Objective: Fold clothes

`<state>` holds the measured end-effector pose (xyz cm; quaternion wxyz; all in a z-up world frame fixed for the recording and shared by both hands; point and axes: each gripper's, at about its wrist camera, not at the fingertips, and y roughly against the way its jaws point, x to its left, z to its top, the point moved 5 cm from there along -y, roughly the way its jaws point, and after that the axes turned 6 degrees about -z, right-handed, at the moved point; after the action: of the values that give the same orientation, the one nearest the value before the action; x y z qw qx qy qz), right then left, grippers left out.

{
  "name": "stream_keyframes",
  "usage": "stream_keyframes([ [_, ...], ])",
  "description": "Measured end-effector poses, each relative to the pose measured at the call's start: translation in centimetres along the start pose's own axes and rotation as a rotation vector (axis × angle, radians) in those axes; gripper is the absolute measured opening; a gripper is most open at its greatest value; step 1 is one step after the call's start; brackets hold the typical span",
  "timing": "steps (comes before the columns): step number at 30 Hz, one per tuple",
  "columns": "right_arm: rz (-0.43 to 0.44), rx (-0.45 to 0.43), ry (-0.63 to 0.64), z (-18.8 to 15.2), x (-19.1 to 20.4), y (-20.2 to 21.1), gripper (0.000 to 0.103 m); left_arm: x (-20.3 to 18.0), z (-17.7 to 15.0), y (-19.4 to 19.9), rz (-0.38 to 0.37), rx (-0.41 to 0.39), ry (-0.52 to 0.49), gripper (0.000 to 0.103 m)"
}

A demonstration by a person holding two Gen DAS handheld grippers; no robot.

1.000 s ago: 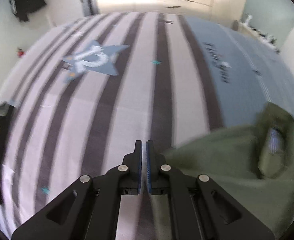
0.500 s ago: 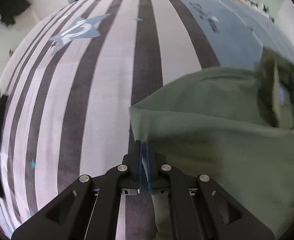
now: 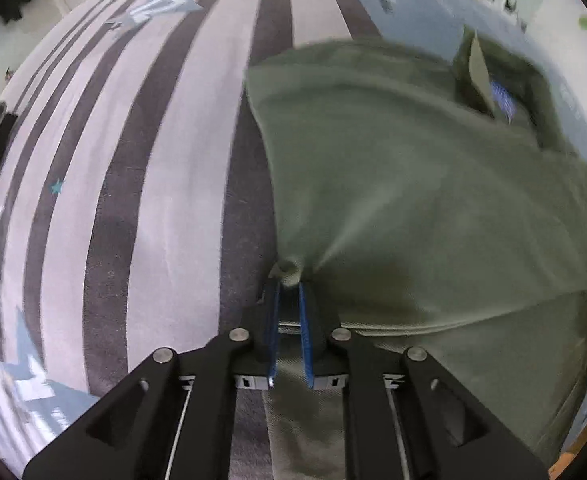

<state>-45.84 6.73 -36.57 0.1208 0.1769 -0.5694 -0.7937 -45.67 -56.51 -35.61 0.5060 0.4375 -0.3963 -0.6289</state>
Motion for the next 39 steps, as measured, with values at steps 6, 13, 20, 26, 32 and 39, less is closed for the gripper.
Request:
stream_keyframes([
  [6,-0.026,-0.005,-0.036,-0.1,-1.8,0.8,0.055,2.4,-0.2,1.8,0.07,-0.02,0.094,0.03],
  [13,-0.088,0.004,-0.118,-1.4,-5.3,1.8,0.055,3.9,-2.5,3.7,0.09,-0.009,0.153,0.031],
  [20,-0.108,0.042,-0.161,-4.6,-7.3,1.7,0.055,5.2,-7.6,3.8,0.125,0.041,0.194,0.032],
  [26,-0.138,0.055,-0.179,-6.8,-8.7,1.2,0.06,5.5,-10.3,3.7,0.154,0.066,0.215,0.032],
  [32,-0.136,-0.011,-0.182,-6.0,-8.1,3.5,0.06,4.5,-10.6,4.4,0.124,0.039,0.238,0.032],
  [39,-0.154,-0.054,-0.153,-3.4,-5.8,4.5,0.061,1.7,-9.0,5.2,0.104,-0.018,0.207,0.049],
])
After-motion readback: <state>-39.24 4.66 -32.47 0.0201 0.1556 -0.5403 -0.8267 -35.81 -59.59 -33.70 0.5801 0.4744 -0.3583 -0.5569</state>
